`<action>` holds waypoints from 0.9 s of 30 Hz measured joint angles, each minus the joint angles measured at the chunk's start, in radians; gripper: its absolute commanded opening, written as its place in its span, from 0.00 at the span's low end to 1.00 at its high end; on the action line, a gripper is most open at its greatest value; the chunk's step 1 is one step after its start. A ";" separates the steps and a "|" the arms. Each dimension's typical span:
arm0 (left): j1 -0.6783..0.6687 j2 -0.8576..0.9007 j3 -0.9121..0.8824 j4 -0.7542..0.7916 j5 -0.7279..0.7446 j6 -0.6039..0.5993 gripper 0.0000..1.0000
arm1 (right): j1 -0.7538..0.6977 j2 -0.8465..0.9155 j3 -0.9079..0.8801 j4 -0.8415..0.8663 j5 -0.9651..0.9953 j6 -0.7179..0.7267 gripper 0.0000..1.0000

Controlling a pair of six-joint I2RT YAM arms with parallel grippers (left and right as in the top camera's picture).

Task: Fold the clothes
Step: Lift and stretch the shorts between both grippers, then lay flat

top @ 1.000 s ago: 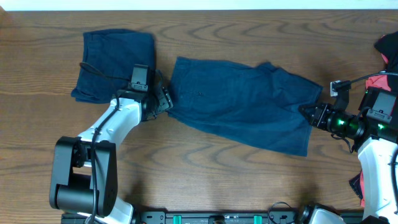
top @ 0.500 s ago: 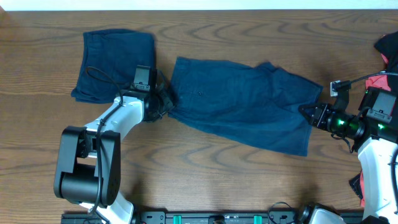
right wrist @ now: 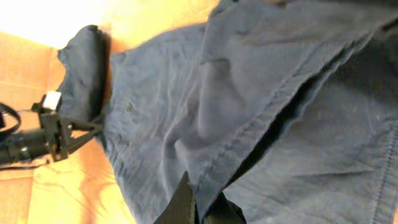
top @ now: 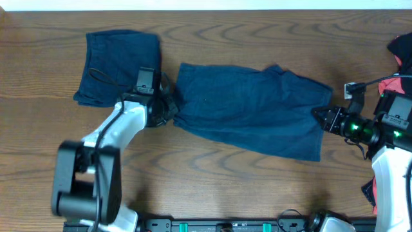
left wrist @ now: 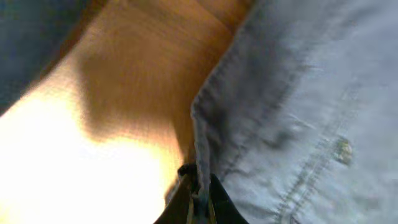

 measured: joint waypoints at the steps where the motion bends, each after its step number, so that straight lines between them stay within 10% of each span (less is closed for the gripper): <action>1: 0.000 -0.037 -0.002 -0.022 -0.001 0.010 0.05 | 0.000 -0.016 0.013 -0.019 0.001 0.002 0.01; 14: 0.000 -0.593 -0.004 -0.198 -0.011 0.132 0.06 | 0.000 -0.143 0.323 -0.232 0.066 0.039 0.01; 27: -0.007 -0.455 0.011 0.042 -0.025 0.138 0.06 | 0.001 0.076 0.335 0.063 0.130 0.136 0.01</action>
